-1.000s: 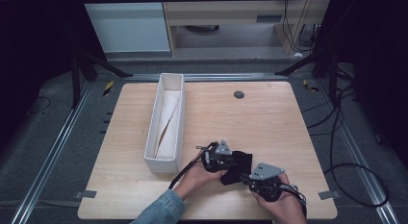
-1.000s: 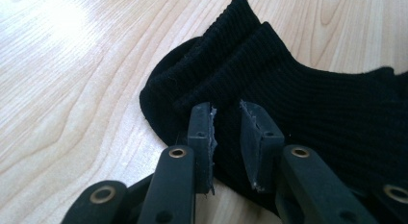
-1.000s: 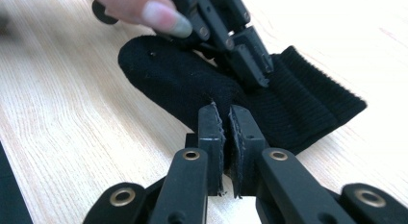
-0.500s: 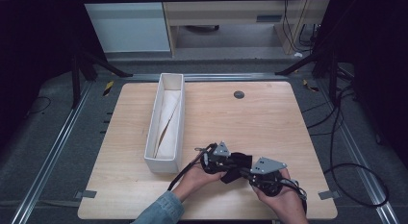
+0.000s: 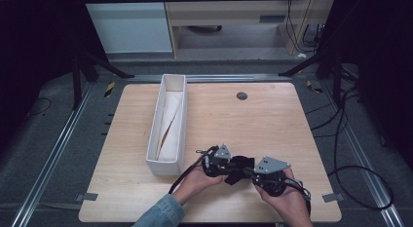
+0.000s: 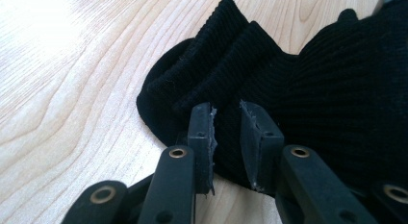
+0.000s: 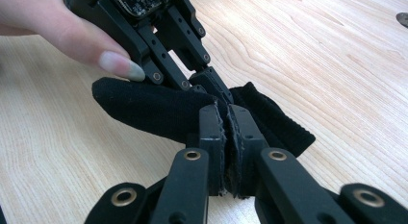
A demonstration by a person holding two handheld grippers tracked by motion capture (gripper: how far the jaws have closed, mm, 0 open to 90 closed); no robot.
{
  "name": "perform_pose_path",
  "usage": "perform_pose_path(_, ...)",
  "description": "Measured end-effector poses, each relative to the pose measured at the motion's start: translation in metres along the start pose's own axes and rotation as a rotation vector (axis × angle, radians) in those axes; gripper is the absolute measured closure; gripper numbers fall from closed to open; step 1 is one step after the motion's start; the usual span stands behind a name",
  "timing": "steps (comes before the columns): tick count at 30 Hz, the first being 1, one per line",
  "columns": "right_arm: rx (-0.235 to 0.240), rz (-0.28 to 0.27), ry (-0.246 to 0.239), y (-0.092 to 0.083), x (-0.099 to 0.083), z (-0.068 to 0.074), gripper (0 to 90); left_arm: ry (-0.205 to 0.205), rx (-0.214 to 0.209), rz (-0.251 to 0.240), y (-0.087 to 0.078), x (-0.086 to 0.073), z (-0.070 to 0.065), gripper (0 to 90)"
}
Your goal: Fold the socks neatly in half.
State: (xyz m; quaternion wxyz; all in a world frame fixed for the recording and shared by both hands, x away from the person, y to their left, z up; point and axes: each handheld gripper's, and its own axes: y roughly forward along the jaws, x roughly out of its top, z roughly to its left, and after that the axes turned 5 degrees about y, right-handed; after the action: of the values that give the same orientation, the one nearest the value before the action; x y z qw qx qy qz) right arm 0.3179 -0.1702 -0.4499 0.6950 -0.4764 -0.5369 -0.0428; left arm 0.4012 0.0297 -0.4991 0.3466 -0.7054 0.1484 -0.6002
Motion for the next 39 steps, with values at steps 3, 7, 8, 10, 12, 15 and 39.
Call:
perform_pose_path(3, 0.001, 0.003, 0.0, 0.0, 0.0, 0.0, 85.8, -0.002, 0.004, -0.003, 0.0, 0.001, 0.0, 74.5)
perform_pose_path(7, -0.001, 0.003, -0.003, -0.001, -0.001, 0.0, 85.8, 0.0, 0.007, -0.001, 0.0, 0.001, 0.0, 75.5)
perform_pose_path(8, -0.001, 0.003, -0.004, -0.002, -0.001, 0.0, 85.8, 0.002, 0.007, 0.0, 0.0, 0.001, 0.0, 76.1)
perform_pose_path(10, 0.0, 0.0, -0.002, -0.002, 0.0, 0.0, 85.8, 0.002, 0.004, 0.007, -0.001, 0.001, 0.001, 77.4)
perform_pose_path(12, 0.0, 0.0, -0.001, -0.002, 0.0, 0.0, 85.8, 0.005, 0.004, 0.007, -0.001, 0.001, 0.001, 78.6)
perform_pose_path(15, 0.001, 0.0, 0.0, -0.003, 0.0, 0.0, 85.8, 0.004, 0.018, 0.004, -0.004, 0.002, 0.001, 80.4)
perform_pose_path(39, -0.049, 0.037, 0.104, 0.015, 0.003, -0.033, 85.5, 0.011, 0.029, 0.056, 0.004, 0.005, 0.006, 85.2)
